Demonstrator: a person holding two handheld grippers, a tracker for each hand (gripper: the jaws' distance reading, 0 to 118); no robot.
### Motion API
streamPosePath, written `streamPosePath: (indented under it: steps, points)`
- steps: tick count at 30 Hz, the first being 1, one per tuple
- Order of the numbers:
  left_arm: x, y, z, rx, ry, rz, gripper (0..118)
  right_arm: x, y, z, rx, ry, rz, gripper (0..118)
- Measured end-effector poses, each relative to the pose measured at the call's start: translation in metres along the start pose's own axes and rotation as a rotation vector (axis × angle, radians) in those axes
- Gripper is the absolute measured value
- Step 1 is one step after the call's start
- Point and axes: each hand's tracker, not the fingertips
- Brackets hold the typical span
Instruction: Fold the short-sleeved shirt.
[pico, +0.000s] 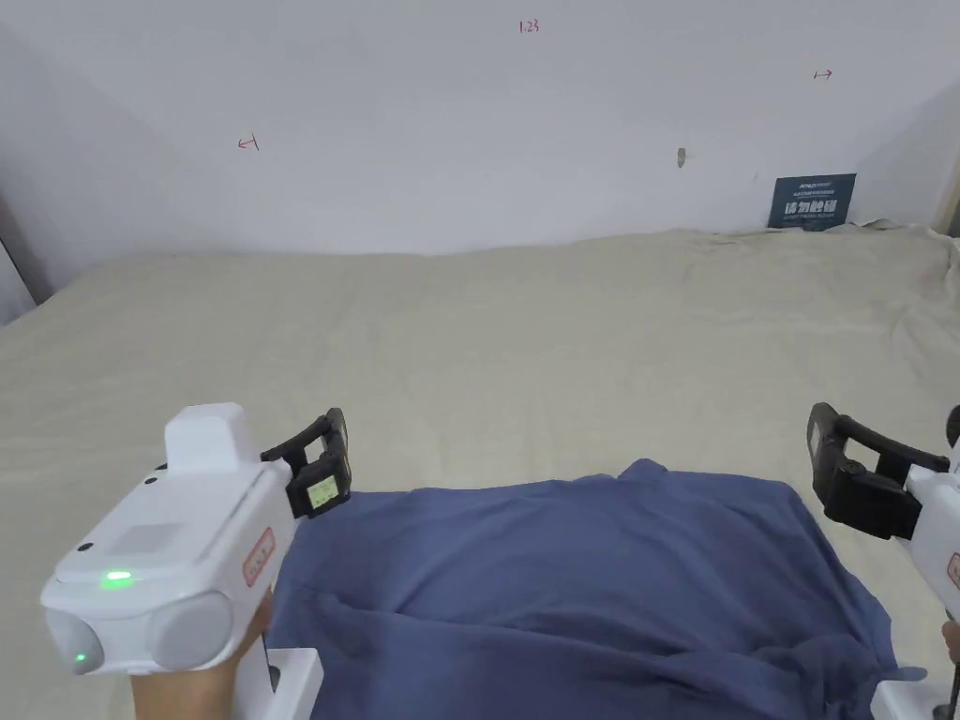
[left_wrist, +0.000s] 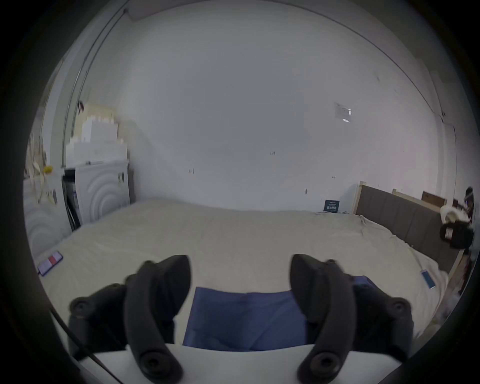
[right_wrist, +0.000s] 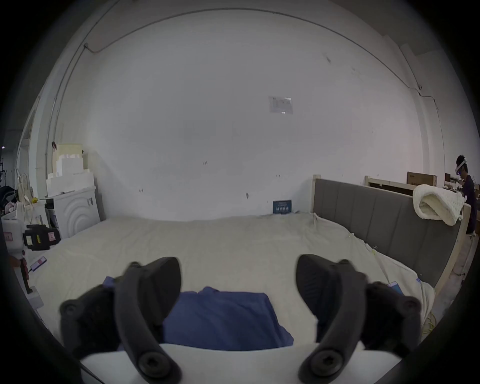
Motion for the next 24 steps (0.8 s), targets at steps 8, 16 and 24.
streamPosePath:
  steps: [8, 16, 24]
  points:
    - [0.010, -0.013, 0.000, 0.037, -0.019, 0.004, 0, -0.011, -0.006, 0.004, 0.077, -0.014, 0.021, 0]
    - [0.006, -0.015, -0.001, 0.031, -0.028, 0.011, 0, -0.013, -0.007, 0.003, 0.078, -0.024, 0.029, 0]
    - [-0.012, -0.001, -0.034, -0.130, -0.098, 0.081, 0, -0.013, -0.005, -0.005, 0.062, -0.014, 0.036, 0]
